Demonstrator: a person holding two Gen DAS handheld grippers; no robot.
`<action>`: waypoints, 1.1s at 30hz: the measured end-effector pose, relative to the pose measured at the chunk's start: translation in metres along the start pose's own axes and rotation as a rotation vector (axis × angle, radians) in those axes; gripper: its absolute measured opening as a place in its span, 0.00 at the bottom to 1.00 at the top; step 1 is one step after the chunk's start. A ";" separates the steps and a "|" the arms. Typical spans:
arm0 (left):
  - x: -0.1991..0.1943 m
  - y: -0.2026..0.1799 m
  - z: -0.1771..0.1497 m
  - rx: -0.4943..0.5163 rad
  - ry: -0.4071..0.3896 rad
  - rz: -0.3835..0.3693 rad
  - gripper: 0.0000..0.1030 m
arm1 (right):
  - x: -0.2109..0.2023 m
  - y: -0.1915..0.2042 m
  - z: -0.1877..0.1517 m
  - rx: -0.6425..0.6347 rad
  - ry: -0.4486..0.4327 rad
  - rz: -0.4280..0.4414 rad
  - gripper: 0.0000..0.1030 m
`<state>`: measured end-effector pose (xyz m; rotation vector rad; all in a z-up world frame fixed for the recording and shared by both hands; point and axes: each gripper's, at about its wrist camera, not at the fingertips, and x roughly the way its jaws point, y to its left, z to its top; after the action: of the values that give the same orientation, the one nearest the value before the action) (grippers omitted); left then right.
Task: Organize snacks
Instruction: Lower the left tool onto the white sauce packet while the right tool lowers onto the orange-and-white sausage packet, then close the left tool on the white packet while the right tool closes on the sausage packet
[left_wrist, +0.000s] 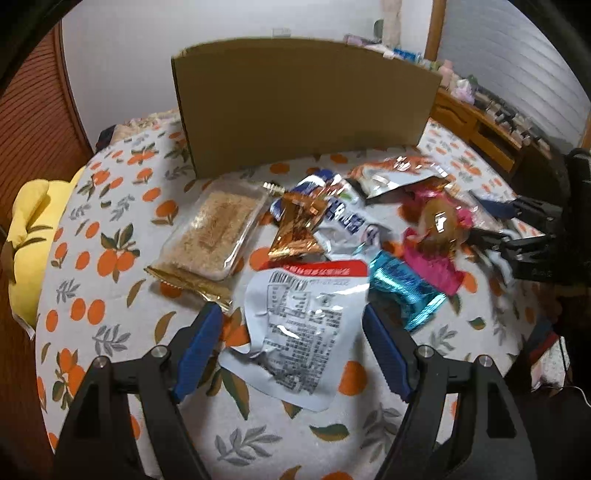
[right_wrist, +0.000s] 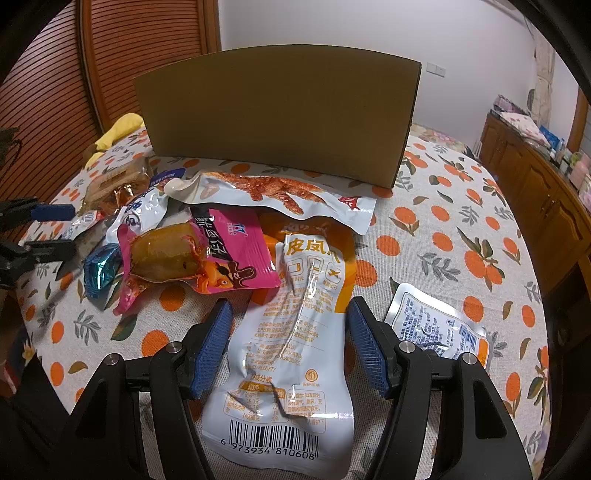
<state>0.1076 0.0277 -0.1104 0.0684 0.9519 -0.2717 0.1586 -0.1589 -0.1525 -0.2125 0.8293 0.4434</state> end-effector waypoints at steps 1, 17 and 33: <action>0.003 0.002 0.000 -0.007 0.009 -0.006 0.76 | 0.000 0.000 0.000 0.000 0.000 0.000 0.64; -0.019 0.000 -0.013 -0.030 -0.073 -0.024 0.50 | 0.000 0.001 0.000 0.003 0.000 -0.004 0.66; -0.039 -0.014 -0.010 -0.047 -0.137 -0.036 0.51 | 0.002 0.000 0.003 -0.001 0.019 0.006 0.57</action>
<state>0.0743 0.0241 -0.0834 -0.0102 0.8239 -0.2837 0.1621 -0.1574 -0.1518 -0.2150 0.8486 0.4483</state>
